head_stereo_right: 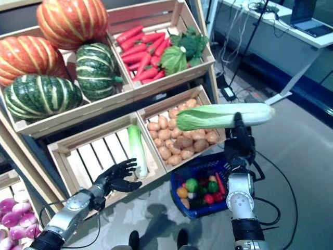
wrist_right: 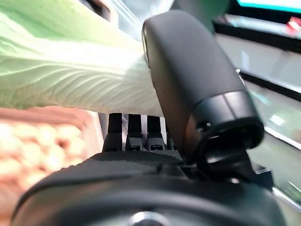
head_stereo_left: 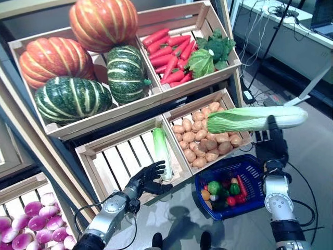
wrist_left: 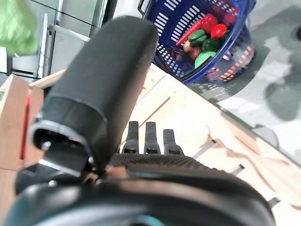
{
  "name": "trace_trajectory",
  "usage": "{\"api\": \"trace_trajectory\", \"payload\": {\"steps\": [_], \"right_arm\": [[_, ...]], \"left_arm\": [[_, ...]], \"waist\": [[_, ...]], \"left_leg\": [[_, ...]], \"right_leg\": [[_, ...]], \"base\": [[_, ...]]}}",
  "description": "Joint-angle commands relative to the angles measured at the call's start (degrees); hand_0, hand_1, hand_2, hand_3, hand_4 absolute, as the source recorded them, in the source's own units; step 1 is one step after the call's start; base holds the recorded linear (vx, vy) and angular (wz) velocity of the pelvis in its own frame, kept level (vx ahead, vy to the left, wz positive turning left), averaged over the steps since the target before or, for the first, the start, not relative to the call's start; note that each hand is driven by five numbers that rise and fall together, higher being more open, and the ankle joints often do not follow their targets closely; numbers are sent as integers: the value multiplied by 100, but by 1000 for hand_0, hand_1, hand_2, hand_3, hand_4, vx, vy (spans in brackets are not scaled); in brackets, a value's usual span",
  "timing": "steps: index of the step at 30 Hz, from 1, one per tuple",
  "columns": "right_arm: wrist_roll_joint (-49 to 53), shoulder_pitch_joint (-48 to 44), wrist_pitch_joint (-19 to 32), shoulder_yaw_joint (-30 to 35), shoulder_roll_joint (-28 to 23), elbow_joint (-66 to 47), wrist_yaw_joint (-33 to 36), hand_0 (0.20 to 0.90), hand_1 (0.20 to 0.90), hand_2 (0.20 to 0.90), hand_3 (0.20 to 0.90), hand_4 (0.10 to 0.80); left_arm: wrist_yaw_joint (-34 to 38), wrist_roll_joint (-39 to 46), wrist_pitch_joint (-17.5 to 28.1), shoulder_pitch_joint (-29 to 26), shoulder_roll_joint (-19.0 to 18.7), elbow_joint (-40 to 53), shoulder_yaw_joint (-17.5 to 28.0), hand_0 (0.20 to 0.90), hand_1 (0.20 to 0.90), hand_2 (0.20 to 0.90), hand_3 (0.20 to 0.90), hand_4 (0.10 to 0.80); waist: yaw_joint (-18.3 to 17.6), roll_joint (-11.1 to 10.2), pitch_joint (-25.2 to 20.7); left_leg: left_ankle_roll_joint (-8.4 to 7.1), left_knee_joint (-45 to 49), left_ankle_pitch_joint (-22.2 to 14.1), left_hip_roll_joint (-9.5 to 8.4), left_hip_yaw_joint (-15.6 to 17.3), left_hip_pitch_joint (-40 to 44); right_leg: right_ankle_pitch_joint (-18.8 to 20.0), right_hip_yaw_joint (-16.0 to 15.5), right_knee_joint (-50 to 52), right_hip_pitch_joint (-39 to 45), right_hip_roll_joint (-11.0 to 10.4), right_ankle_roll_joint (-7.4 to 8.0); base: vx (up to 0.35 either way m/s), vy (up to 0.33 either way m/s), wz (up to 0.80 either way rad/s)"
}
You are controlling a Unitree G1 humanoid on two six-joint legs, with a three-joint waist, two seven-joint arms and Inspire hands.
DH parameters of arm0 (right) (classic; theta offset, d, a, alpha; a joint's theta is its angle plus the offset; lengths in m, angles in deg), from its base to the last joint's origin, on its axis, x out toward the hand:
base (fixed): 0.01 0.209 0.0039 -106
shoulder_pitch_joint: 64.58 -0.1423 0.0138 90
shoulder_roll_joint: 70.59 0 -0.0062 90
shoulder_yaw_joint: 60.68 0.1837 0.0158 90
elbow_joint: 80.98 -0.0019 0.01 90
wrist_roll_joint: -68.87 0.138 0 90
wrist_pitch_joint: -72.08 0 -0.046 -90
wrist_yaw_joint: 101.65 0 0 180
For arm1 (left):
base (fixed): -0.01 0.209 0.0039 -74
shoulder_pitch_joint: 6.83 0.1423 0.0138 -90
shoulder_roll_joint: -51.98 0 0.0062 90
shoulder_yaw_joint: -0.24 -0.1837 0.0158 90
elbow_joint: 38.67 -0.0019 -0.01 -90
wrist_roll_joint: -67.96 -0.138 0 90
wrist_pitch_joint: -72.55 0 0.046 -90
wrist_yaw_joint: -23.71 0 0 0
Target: Put vegetables into the basket
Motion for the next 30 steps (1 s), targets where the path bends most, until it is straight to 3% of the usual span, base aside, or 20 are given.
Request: {"api": "trace_trajectory", "payload": {"steps": [1, 9, 17, 23, 30], "right_arm": [[-200, -466, 1021, 643, -377, -369, 373, 300, 300, 300, 300, 400], [-93, -659, 1790, 908, -670, 541, 1148, 300, 300, 300, 300, 400], [215, -898, 2117, 586, -604, 1227, 815, 300, 300, 300, 300, 400], [145, -1447, 2141, 322, -646, 1556, 712, 300, 300, 300, 300, 400], [-155, -2243, 1783, 61, -888, 2085, 728, 300, 300, 300, 300, 400]], "left_arm": [[33, 444, 718, -475, -229, 502, 410, 900, 900, 900, 900, 800], [240, 834, 990, -894, -271, 853, 370, 900, 900, 900, 900, 800], [291, 1024, 1317, -1463, -231, 1238, 213, 900, 900, 900, 900, 800], [393, 1097, 1485, -1980, -247, 1593, 129, 900, 900, 900, 900, 800], [352, 1291, 1617, -2668, -306, 1733, 12, 900, 900, 900, 900, 800]], "waist": [[-89, -162, 145], [-22, -121, 782], [75, -22, 1469], [95, 42, 1881], [167, 140, 1899]], "left_leg": [[-111, 8, -44, 208, -97, -237], [-131, 190, 96, 169, -238, -702], [-139, 731, 101, -109, -458, -1513], [-127, 1505, -20, -343, -526, -2317], [-55, 2608, -322, -472, -511, -3581]], "right_leg": [[-280, 84, 336, 97, -32, 1], [-331, 109, 696, -338, 76, -131], [-300, -51, 999, -901, 20, -170], [-398, -120, 1632, -1629, -68, -181], [-712, -147, 2844, -2896, -332, -185]], "base": [[-102, -27, -8], [-98, -56, -6], [-123, -41, 7], [-139, 0, 5], [-97, 1, 4]]}}
